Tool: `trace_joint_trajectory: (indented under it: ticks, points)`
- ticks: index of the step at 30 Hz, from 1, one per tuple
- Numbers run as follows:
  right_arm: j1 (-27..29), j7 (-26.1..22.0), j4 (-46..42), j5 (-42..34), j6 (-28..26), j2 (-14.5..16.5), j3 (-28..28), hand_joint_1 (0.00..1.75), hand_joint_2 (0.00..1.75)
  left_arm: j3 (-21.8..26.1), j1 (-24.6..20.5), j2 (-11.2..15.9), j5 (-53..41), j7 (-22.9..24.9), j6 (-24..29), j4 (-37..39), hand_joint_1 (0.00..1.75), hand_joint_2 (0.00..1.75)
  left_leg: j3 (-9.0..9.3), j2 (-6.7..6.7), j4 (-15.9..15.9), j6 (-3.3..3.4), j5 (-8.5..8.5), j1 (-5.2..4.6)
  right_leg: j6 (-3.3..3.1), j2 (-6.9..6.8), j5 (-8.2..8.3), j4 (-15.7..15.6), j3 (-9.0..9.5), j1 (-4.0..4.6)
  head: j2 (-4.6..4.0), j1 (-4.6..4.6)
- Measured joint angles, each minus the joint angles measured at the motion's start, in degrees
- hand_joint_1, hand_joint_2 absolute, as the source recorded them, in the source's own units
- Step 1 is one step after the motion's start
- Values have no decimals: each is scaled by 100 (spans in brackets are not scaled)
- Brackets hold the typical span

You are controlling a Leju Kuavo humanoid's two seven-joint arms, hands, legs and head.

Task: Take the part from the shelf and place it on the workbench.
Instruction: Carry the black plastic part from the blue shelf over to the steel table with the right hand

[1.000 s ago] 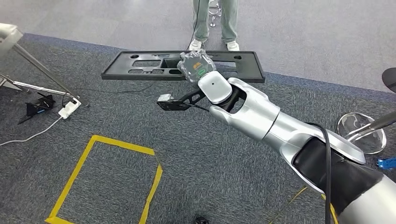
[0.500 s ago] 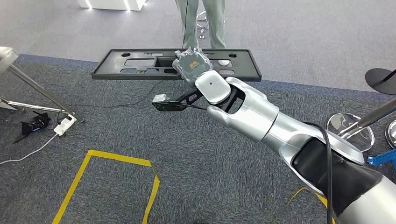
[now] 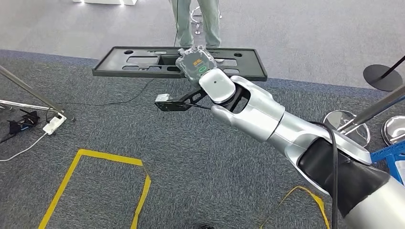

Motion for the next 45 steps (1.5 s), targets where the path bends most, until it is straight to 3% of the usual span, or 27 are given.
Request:
trace_joint_trajectory:
  ticks: [2,3,4,6,8,10,11,13,14,16,17,18,19,21,23,24,27,29,31,33,34,35,38,39,42,44,45]
  points:
    - [27,0,-5,0,2,-3,0,175,175,0,-10,-50,-13,8,5,0,0,175,-242,11,442,32,-156,-24,-1,-4,-4,-34,57,55,-1,-2]
    - [42,-1,-6,0,3,-4,0,175,175,0,-14,-60,-17,8,7,0,0,175,-212,0,338,67,-113,-61,-5,-3,3,-79,96,68,-1,0]
    - [44,-1,-11,0,4,-4,0,175,175,0,-16,-60,-20,3,8,-1,0,175,-54,-10,12,118,-5,-114,-20,0,21,-148,151,72,-1,-1]
    - [-8,1,-39,0,2,-7,-11,175,175,0,-21,-31,-21,-14,10,-4,0,175,539,-24,-928,274,275,-257,-73,13,87,-332,291,45,-1,-1]
    - [-55,2,-57,1,-1,-18,-32,175,175,0,-31,40,-16,-31,18,-5,0,175,1095,-92,-1545,368,415,-413,-84,14,195,-477,349,-11,-1,-12]
    - [-52,4,-52,4,3,-34,-42,175,175,1,-52,126,-9,-36,31,-4,0,175,1302,-183,-1804,390,477,-533,-60,14,363,-598,226,-73,-1,-21]
    - [-21,3,-49,2,6,-48,-43,175,175,1,-66,140,-7,-35,35,-5,0,175,1338,-186,-2015,387,533,-536,-76,17,431,-645,109,-88,-1,-21]
    - [91,1,-36,-4,14,-77,-45,175,175,2,-64,127,-5,-27,34,-8,0,175,1386,-177,-2353,398,673,-518,-127,25,430,-517,-156,-31,0,7]
    - [142,-1,-31,-6,10,-89,-46,175,175,2,-54,105,-5,-23,33,-9,0,175,1386,-148,-2403,416,685,-489,-164,44,347,-239,-359,21,0,5]
    - [190,1,-19,-4,4,-113,-46,175,175,2,-48,66,-4,-11,31,-8,0,175,1281,-114,-2236,495,619,-466,-180,123,190,537,-811,98,0,14]
    - [217,1,-9,-2,4,-129,-46,175,175,2,-66,47,-3,-9,26,-8,0,175,1231,-96,-2107,509,568,-445,-155,155,161,819,-990,109,0,14]
    - [248,1,3,-1,5,-144,-46,175,175,2,-80,24,-3,-5,22,-7,0,175,1178,-96,-1998,509,515,-419,-107,168,169,906,-1060,102,0,27]
    - [276,0,11,-1,6,-151,-46,175,175,2,-84,4,-3,-5,19,-7,0,175,1130,-99,-1894,498,465,-389,-44,161,188,779,-991,75,-1,31]
    - [287,-1,15,0,4,-148,-46,175,175,2,-64,4,-1,-5,20,-7,0,175,1024,-111,-1668,432,338,-332,130,92,176,211,-525,-31,0,41]
    - [282,-1,8,-2,0,-134,-46,175,175,2,-16,49,1,-5,29,-2,0,175,958,-119,-1482,363,193,-298,186,-10,181,-145,-137,-84,-1,49]
    - [277,-1,8,-4,0,-131,-46,175,175,2,2,73,2,-6,34,1,0,175,932,-135,-1445,329,125,-295,162,-56,209,-174,-88,-83,-1,50]
    - [245,-1,5,-11,-1,-135,-48,175,175,2,-5,62,-1,-9,36,8,0,175,767,-171,-1318,182,-84,-262,24,-62,219,-124,-243,-96,-1,31]
    - [222,-1,-13,-13,-9,-134,-57,175,175,2,3,25,-4,-11,30,9,0,175,456,-103,-751,81,-291,-170,-49,-36,196,-129,-262,-77,-1,13]
    - [172,1,-31,-14,-17,-130,-67,175,175,2,22,-20,-6,-10,24,9,0,175,46,-44,58,52,-518,-69,-69,-30,180,-142,-199,-25,-1,8]
    - [135,0,-47,-14,-20,-123,-70,175,175,2,25,-62,-7,-6,21,9,0,175,-176,-37,421,57,-573,-45,-68,-28,151,-183,-70,13,-1,10]
    - [130,-1,-51,-15,-21,-119,-70,175,175,2,22,-73,-7,-5,22,9,0,175,-115,-40,295,65,-485,-46,-74,-25,137,-224,17,26,-1,11]
    - [116,-2,-63,-15,-22,-109,-70,175,175,2,19,-77,-7,-5,24,9,0,175,75,-47,-32,82,-355,-55,-83,-22,126,-277,119,35,-1,11]
    - [-51,-2,-119,-15,-25,-73,-81,175,175,2,12,-53,-9,-4,33,4,0,175,947,-59,-1342,171,74,-163,-88,-4,118,-443,394,1,-1,13]
    - [-132,-2,-141,-15,-27,-62,-86,175,175,2,8,-27,-10,-3,34,0,0,175,1150,-74,-1605,183,149,-223,-72,7,128,-477,440,-26,-1,11]
    - [-226,-2,-178,-16,-27,-56,-93,175,175,2,7,59,-21,1,40,-13,0,175,1467,-125,-2000,237,353,-364,-21,33,181,-557,469,-57,-1,9]
    - [-176,-7,-180,-18,-25,-73,-97,175,175,3,8,60,-28,4,39,-20,0,175,1590,-97,-2188,313,507,-350,-80,11,31,-308,331,21,-1,30]
    - [-156,-10,-178,-19,-24,-82,-98,175,175,3,10,40,-30,6,36,-22,0,175,1597,-81,-2199,333,537,-325,-132,-5,-130,27,165,79,-1,41]
